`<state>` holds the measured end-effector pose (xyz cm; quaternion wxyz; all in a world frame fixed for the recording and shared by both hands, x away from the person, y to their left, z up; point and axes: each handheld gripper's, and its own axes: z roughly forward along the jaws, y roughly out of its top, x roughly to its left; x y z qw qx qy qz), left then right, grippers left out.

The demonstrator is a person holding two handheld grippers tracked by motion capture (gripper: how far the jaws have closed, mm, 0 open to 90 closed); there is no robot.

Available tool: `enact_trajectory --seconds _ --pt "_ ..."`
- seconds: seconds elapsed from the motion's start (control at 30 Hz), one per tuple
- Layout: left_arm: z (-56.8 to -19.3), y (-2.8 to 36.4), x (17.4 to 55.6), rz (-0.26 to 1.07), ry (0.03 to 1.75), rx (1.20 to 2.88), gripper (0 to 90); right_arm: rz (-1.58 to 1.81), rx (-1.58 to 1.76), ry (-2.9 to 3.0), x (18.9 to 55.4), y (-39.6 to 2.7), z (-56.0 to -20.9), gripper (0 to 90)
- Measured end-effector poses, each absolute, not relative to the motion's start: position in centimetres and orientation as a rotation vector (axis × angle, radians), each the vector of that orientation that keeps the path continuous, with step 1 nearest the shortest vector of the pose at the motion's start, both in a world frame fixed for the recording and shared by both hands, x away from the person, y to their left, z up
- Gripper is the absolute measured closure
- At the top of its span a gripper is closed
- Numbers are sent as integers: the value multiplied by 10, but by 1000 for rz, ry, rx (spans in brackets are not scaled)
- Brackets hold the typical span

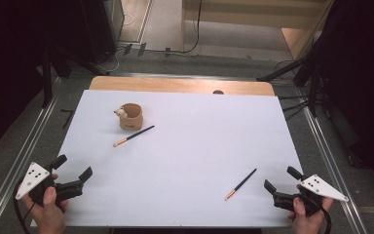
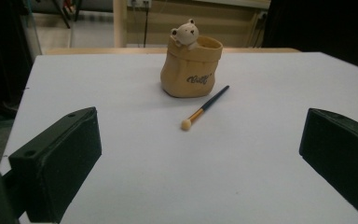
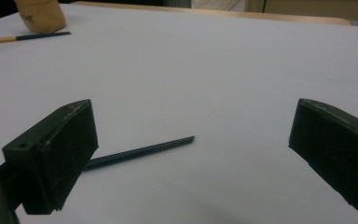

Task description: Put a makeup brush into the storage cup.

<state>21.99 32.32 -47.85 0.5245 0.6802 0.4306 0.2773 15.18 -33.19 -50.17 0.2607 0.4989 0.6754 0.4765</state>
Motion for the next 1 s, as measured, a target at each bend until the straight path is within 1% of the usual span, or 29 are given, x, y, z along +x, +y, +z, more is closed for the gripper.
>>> enact_trajectory --seconds 0.27,0.5,0.9,1.0 --pt "-479 319 216 645 1027 1624 0 1242 1311 1910 155 -311 -484 28" --pt "-479 325 217 629 1046 1593 0 1191 1261 2005 172 -300 -471 34" --pt "-481 327 219 613 1045 1598 0 1033 1182 2235 199 -286 -457 38" --pt "-481 326 219 609 1045 1597 0 993 1173 2296 207 -285 -455 51"
